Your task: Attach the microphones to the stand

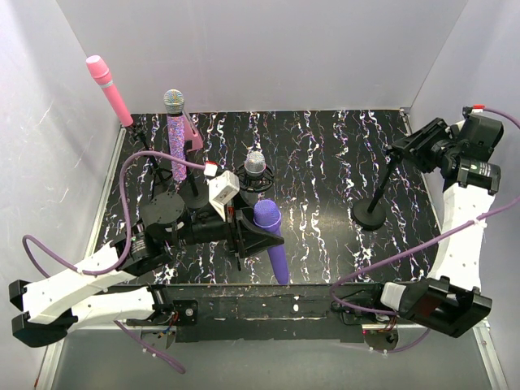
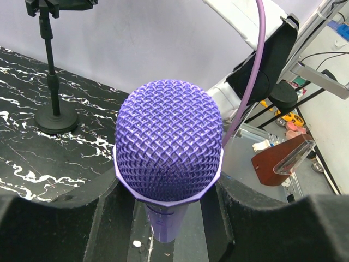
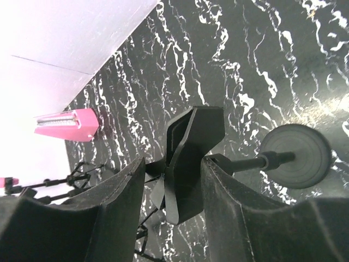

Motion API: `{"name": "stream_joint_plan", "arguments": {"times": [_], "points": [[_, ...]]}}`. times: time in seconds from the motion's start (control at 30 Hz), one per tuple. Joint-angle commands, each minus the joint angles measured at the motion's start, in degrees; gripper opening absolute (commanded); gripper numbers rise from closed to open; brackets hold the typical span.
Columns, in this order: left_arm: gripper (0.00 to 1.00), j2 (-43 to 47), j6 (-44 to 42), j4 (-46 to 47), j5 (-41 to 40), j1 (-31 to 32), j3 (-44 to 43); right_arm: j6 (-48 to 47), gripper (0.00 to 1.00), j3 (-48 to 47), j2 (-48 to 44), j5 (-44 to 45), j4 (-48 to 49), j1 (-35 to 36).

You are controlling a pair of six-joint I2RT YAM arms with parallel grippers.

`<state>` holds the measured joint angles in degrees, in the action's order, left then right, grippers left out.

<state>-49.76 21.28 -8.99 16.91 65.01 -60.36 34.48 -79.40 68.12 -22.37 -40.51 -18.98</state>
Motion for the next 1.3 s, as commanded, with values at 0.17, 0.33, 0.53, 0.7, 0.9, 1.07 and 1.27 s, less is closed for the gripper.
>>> {"name": "stream_joint_plan", "arguments": {"times": [0.17, 0.33, 0.53, 0.7, 0.9, 1.07, 1.27], "points": [[0.0, 1.77, 0.17, 0.73, -1.0, 0.11, 0.68, -8.81, 0.6, -7.44, 4.12, 9.27, -1.85, 3.16], [0.0, 1.94, 0.08, 0.47, -0.91, 0.2, 0.68, -9.96, 0.63, -8.76, 6.06, 11.38, -3.61, 4.21], [0.0, 2.56, 0.08, 0.29, -1.09, 0.2, 0.94, -14.34, 0.48, -9.46, 5.71, 15.25, -4.66, 7.38], [0.0, 2.91, 0.17, 0.21, -1.09, 0.2, 0.94, -19.61, 0.31, -11.3, 5.8, 15.25, -6.42, 8.17], [0.0, 3.17, 0.17, -0.23, -1.0, 0.2, 0.86, -30.23, 0.22, -16.31, 8.34, 8.86, -10.54, 8.35], [0.0, 3.26, 0.26, -0.41, -1.0, 0.2, 0.68, -39.22, 0.21, -21.93, 12.03, -1.34, -15.46, 8.44], [0.0, 3.61, 0.26, -0.76, -1.26, 0.2, 0.59, -46.42, 0.2, -30.19, 18.1, -12.86, -26.35, 11.33]]}}
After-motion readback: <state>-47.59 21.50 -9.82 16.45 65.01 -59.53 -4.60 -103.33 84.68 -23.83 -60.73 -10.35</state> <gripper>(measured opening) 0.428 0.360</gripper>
